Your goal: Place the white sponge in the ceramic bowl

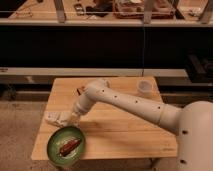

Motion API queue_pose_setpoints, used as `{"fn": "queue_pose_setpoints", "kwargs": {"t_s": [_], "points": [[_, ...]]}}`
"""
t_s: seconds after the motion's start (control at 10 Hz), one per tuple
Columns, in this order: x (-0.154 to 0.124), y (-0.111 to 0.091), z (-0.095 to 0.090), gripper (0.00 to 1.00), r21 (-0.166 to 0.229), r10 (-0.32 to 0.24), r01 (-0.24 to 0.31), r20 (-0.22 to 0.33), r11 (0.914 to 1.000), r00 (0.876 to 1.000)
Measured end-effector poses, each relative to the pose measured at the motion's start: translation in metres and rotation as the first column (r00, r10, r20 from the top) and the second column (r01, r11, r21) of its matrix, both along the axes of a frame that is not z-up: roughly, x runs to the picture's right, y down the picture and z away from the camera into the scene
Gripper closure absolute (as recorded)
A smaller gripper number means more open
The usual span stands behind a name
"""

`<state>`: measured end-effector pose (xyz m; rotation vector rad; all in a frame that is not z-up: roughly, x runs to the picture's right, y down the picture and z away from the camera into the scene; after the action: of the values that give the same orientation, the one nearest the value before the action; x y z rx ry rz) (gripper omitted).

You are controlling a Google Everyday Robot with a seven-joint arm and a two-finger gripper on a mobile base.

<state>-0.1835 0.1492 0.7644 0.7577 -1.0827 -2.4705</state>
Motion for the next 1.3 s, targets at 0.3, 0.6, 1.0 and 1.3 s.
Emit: {"fn": "queue_pose_setpoints", "kwargs": {"t_s": [0.3, 0.6, 1.0, 1.3], "points": [[-0.005, 0.023, -0.030, 0.85, -0.003, -0.018, 0.018, 0.052, 0.9998, 0.999], [-0.012, 0.066, -0.039, 0.85, -0.026, -0.089, 0.092, 0.087, 0.9954, 0.992], [-0.022, 0.082, -0.026, 0.78, -0.001, -0.163, 0.164, 0.077, 0.9865, 0.984], [-0.018, 0.080, -0.015, 0.49, 0.016, -0.194, 0.194, 0.045, 0.9809, 0.980]]}}
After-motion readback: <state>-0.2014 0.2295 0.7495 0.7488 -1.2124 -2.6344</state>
